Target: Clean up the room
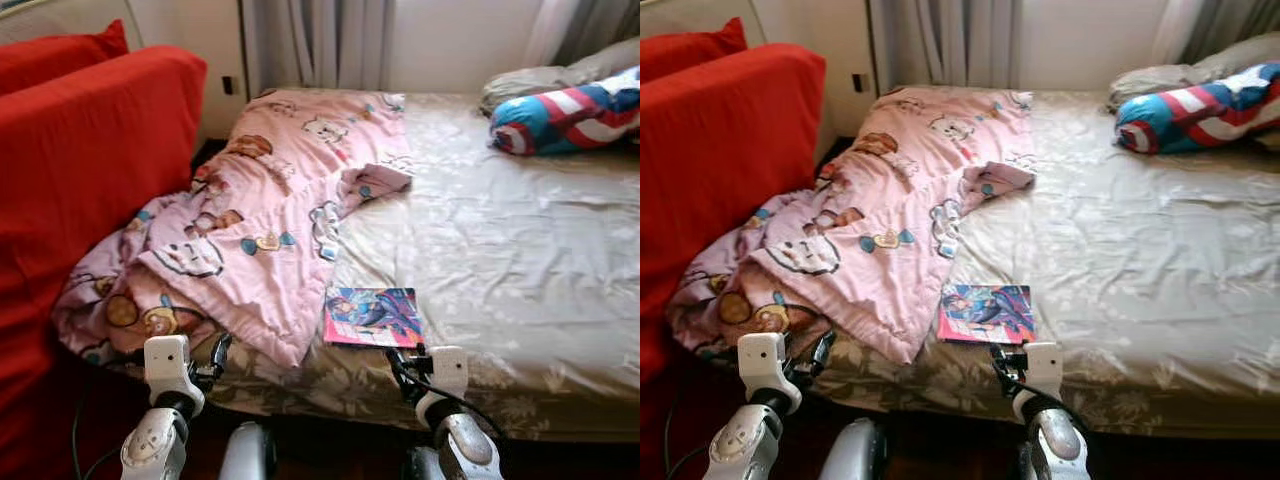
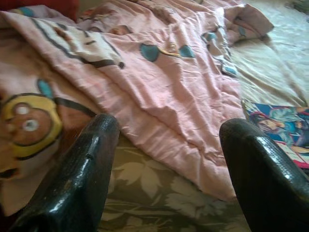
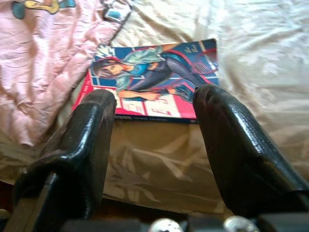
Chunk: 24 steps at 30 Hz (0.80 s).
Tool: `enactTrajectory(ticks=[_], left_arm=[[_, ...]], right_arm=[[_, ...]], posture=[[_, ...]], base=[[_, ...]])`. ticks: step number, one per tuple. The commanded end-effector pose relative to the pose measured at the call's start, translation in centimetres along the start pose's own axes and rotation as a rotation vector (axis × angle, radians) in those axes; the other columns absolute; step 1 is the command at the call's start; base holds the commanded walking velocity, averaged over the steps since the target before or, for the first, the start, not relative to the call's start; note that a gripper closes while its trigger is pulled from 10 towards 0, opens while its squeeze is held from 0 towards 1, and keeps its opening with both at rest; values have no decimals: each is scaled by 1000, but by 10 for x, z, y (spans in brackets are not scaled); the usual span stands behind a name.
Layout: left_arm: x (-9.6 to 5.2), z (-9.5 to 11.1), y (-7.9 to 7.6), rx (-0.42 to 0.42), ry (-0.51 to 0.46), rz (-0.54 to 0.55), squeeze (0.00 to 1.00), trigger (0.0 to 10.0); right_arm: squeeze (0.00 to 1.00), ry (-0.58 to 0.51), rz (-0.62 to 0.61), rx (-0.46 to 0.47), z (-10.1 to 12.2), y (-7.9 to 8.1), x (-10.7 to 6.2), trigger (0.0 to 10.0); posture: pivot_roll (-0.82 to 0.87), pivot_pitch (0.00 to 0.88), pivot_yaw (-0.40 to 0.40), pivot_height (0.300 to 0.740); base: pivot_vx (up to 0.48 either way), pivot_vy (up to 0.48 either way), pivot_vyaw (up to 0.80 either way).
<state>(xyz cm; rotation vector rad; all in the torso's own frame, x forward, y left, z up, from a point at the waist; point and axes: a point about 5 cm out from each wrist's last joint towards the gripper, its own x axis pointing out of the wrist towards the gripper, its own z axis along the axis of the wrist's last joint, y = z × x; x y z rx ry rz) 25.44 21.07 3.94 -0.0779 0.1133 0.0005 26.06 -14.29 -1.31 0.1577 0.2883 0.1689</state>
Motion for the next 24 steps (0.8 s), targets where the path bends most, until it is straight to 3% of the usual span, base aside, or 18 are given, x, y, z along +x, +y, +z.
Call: enactTrajectory(ticks=[1, 5, 11, 18, 24], left_arm=[[2, 3, 0, -6, -10, 3, 0, 10000], [2, 3, 0, -7, -10, 2, 0, 10000], [2, 3, 0, -9, -10, 0, 0, 10000], [2, 4, 0, -7, -10, -2, 0, 10000], [2, 4, 0, -7, -9, -4, 0, 10000]], right_arm=[[0, 11, -9, 4, -1, -1, 0, 10000], [0, 11, 8, -32, 0, 0, 1, 10000], [0, 11, 12, -25, 0, 2, 1, 10000], [0, 14, 2, -9, -1, 2, 1, 10000], [0, 20, -4, -8, -2, 1, 1, 10000]], posture=[[2, 50, -9, 606], [0, 50, -8, 606], [4, 50, -8, 606], [3, 53, -5, 606], [1, 54, -4, 606]], base=[[251, 0, 0], [251, 0, 0], [254, 0, 552], [252, 0, 0], [0, 0, 0]])
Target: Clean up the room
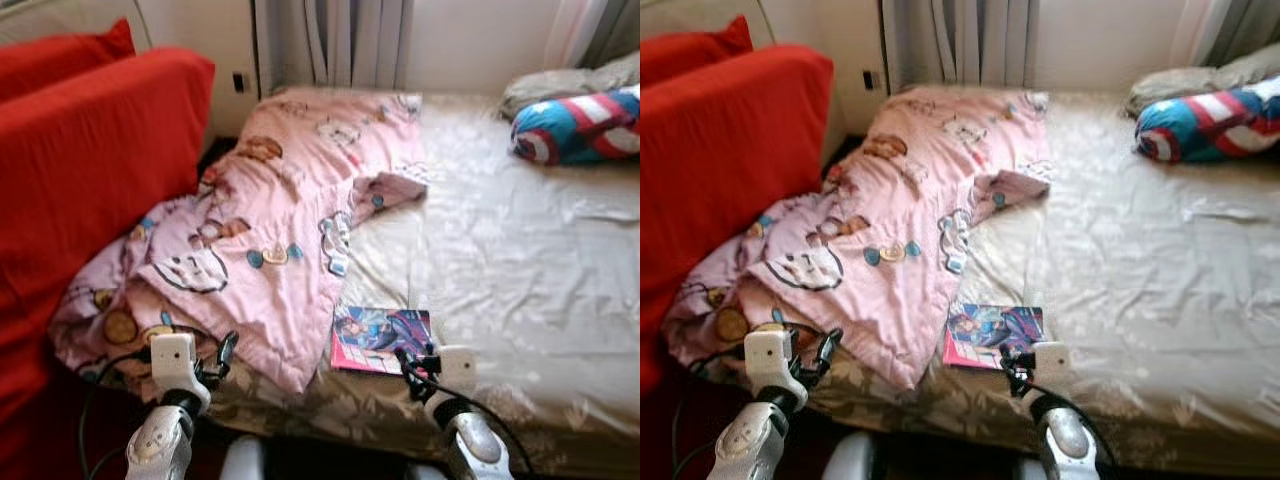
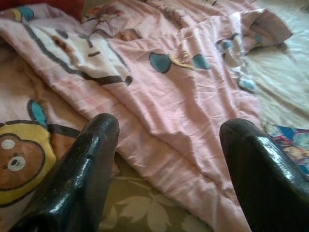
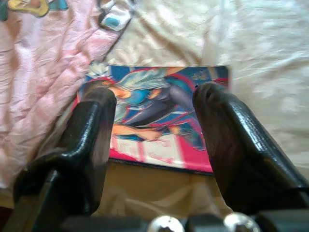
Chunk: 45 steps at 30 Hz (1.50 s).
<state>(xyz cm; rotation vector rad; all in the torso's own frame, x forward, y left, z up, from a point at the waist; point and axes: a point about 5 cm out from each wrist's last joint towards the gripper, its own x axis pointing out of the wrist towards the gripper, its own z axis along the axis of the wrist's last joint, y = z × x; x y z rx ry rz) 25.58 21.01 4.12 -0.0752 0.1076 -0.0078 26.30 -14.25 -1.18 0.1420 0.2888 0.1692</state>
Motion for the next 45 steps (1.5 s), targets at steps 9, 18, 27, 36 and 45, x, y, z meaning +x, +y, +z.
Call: enactTrajectory(ticks=[9, 18, 27, 36, 45], left_arm=[[2, 2, -1, -10, -1, 0, 0, 10000], [2, 2, 1, -8, -1, 3, 0, 10000], [3, 3, 0, -9, -5, 0, 0, 10000], [2, 2, -1, -8, -1, -4, 0, 10000], [4, 4, -2, 1, -3, -14, 0, 10000]], right_arm=[[0, 17, 10, -15, -3, 3, -1, 10000], [0, 24, 3, -13, -4, 4, -1, 10000], [0, 23, 1, -11, -4, 3, -1, 10000], [0, 7, -226, 54, -2, -25, -6, 10000], [0, 23, -362, 182, -7, -41, -12, 10000]], posture=[[1, 56, -4, 606], [3, 57, -4, 606], [3, 57, -5, 606], [8, 64, -4, 606], [7, 97, 0, 606]], base=[[28, 0, 0], [276, 0, 471], [187, 0, 0], [0, 0, 0], [0, 0, 0]])
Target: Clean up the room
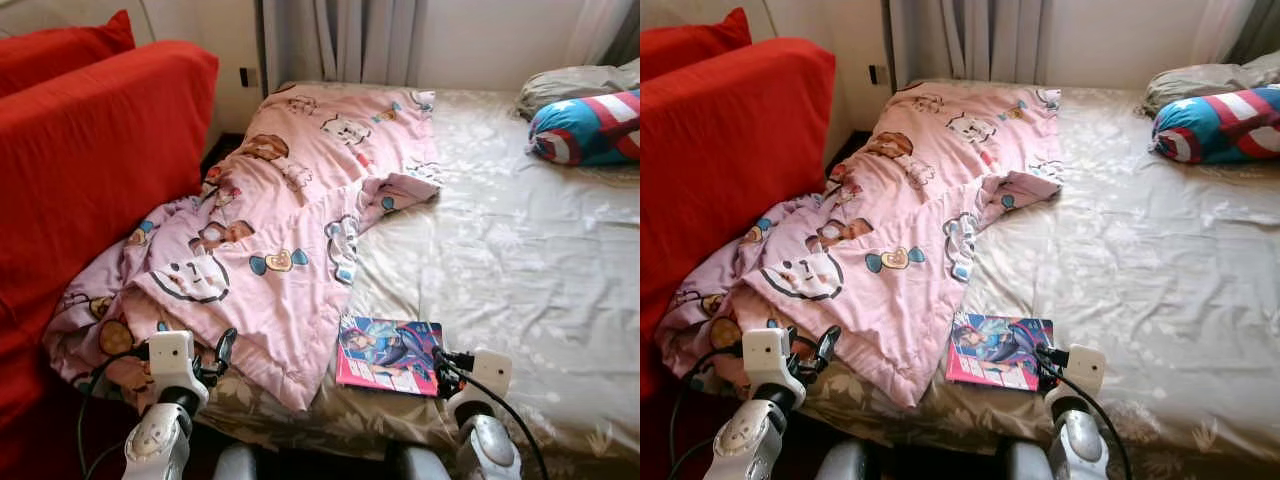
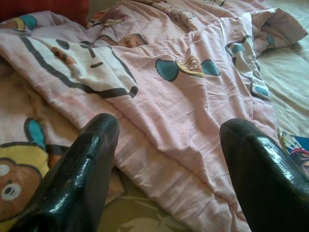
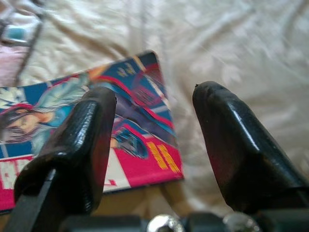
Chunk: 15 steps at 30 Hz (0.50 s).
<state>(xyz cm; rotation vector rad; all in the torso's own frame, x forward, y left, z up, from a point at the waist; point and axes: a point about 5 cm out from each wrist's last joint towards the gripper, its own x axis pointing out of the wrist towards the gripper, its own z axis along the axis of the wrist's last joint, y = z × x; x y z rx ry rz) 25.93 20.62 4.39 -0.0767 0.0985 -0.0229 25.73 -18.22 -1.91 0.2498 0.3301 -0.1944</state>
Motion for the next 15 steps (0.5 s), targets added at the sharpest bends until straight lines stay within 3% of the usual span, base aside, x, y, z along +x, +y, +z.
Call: enactTrajectory(ticks=[1, 9, 15], left_arm=[[1, 1, 1, 2, 5, -1, 0, 10000], [4, 3, -2, 10, 4, -14, 0, 10000], [-2, 3, -3, 22, 5, -25, 0, 10000]], right_arm=[[0, 19, -12, 10, -3, -2, -1, 10000], [0, 18, 9, -28, 0, 7, 2, 10000], [0, -6, 12, -9, 3, 9, 3, 10000]], posture=[[11, 105, 1, 606], [17, 134, 13, 591], [37, 171, 29, 586]], base=[[0, 0, 0], [0, 0, 0], [0, 0, 0]])
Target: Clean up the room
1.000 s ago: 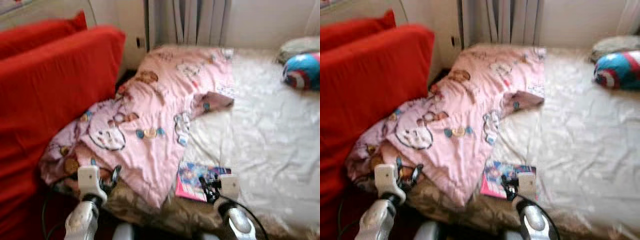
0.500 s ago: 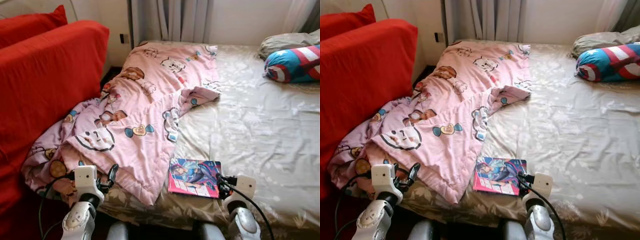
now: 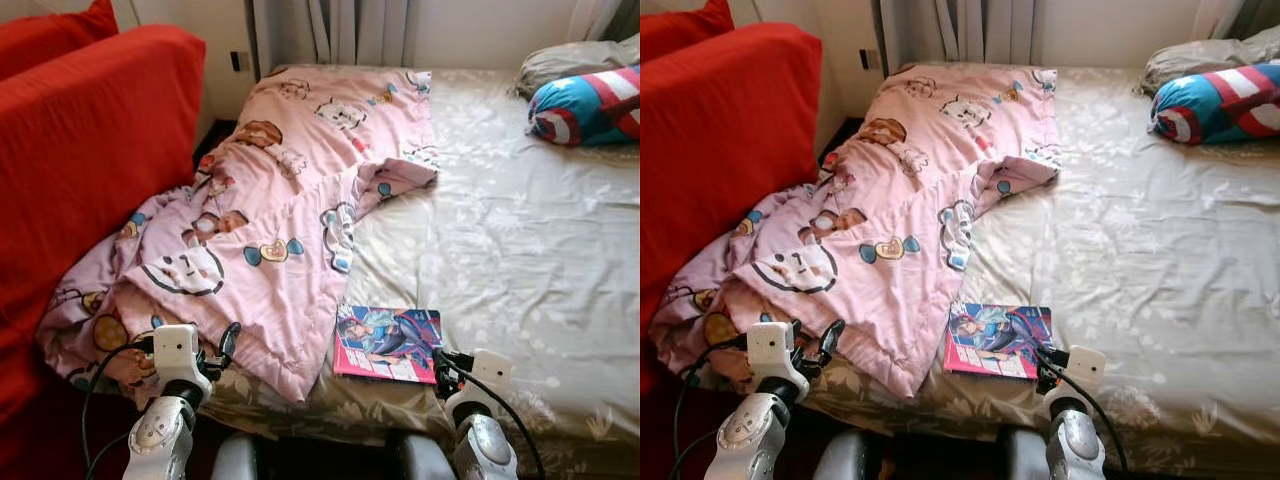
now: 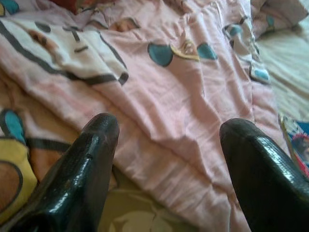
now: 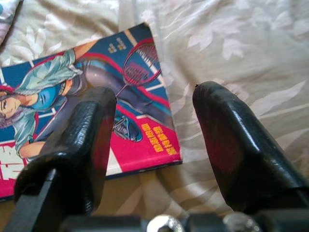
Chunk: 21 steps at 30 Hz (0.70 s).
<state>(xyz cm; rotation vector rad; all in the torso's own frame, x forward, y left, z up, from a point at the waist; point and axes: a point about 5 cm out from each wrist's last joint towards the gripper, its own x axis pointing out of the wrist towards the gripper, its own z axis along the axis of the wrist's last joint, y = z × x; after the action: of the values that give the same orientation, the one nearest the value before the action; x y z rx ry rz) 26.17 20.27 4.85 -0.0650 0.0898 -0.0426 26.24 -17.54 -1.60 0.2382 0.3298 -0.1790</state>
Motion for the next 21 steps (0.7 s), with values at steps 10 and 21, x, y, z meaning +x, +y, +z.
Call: enactTrajectory(ticks=[10, 21], left_arm=[[-32, -4, 13, 46, 45, 16, 0, 10000], [-47, 0, 20, 79, 85, 18, 0, 10000]], right_arm=[[0, 22, -1, 152, 12, -9, 11, 10000], [0, -10, 57, 311, 23, -17, 16, 10000]], posture=[[103, 234, 67, 586], [132, 274, 106, 586]], base=[[0, 0, 0], [0, 0, 0]])
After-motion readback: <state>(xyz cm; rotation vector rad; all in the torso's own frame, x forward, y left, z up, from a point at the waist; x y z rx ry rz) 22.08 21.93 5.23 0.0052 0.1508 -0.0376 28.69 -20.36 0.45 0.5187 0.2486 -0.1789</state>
